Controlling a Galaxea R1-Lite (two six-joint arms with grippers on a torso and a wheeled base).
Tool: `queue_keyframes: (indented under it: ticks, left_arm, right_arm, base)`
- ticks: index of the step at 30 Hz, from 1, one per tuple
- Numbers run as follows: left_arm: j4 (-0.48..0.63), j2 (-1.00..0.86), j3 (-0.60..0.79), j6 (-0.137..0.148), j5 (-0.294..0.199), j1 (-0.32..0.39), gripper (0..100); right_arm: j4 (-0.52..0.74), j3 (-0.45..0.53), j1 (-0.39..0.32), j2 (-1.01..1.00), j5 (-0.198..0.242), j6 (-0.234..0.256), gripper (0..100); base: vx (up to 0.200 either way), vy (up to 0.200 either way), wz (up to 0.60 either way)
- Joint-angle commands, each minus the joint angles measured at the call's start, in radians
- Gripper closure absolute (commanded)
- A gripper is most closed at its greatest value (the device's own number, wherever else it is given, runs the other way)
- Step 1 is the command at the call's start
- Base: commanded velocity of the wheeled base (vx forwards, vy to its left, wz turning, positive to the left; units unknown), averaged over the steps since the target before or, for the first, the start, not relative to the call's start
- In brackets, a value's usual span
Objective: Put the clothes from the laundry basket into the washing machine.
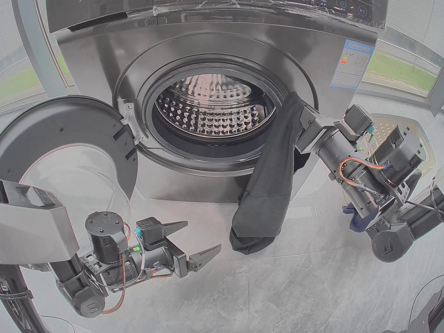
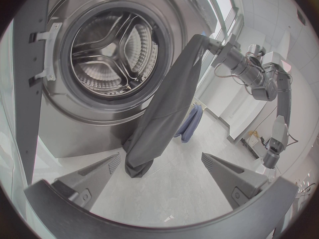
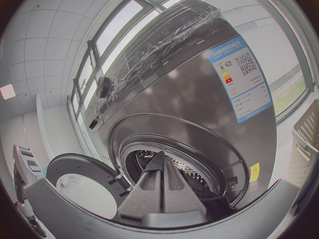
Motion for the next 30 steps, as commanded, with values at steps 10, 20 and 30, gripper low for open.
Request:
queue_keyframes:
  ticks: [10, 20, 30]
  left_arm:
    - [0.002, 0.083, -0.272, -0.017, 0.002, -0.112, 0]
    - [0.006, 0.224, -0.473, -0.045, 0.045, -0.159, 0]
    - [0.025, 0.332, -0.608, -0.065, 0.094, -0.168, 0]
  right_arm:
    - [0.000, -0.007, 0.010, 0.033, -0.006, 0.004, 100]
    - [0.000, -0.018, 0.011, 0.045, -0.016, 0.005, 100]
    - [0.000, -0.027, 0.023, 0.045, -0.023, 0.005, 100]
  base:
    - [0.000, 0.000, 0.00]
    - [0.000, 0.000, 0.00]
    - [0.000, 0.000, 0.00]
